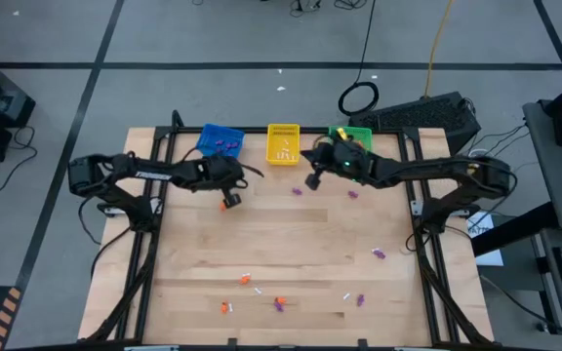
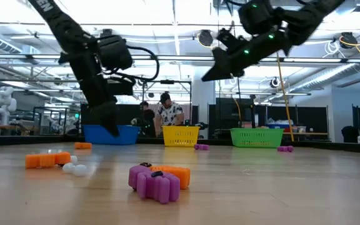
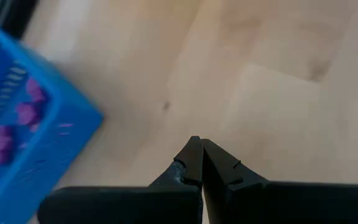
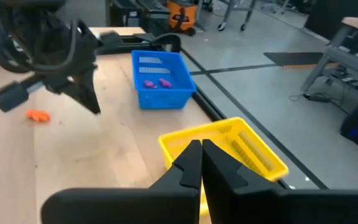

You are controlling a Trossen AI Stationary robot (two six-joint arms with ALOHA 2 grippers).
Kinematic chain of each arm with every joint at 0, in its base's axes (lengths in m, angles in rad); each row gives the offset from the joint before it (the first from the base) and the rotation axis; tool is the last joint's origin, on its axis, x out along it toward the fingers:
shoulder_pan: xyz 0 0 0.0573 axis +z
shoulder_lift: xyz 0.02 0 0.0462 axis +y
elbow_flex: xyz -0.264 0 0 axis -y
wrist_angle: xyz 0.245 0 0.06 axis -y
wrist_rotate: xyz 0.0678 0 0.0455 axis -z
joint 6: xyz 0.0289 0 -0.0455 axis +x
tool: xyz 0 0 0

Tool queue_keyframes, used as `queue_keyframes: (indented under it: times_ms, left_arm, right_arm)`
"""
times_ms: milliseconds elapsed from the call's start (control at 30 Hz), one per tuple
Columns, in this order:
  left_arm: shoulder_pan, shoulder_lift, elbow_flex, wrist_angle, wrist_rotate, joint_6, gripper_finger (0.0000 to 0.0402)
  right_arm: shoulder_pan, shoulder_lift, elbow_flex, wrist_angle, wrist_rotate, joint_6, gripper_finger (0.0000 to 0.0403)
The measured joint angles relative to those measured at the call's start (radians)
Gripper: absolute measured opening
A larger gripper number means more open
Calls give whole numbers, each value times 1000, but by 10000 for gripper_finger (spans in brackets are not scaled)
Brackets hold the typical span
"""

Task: Sort Halloween decoration
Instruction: Put the violet skeleton toy into the blue bin

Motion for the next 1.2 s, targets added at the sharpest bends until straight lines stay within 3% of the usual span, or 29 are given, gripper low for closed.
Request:
queue_keyframes:
  times_ms: [133, 467, 700, 967, 1200]
  left_arm:
    - [43, 0, 36, -64, -23, -3, 0]
    - [182, 0, 36, -42, -17, -50, 0]
    - [228, 0, 37, 112, 32, -47, 0]
    - [286, 0, 37, 153, 84, -27, 0]
    - [283, 0, 37, 170, 216, 50, 0]
  right_arm:
    - [-13, -41, -91, 76, 2, -1, 0]
    - [-40, -53, -98, 78, -1, 25, 0]
    - [-40, -53, -98, 78, -1, 25, 0]
    - [-40, -53, -98, 78, -1, 25, 0]
    - [-40, -53, -98, 76, -2, 17, 0]
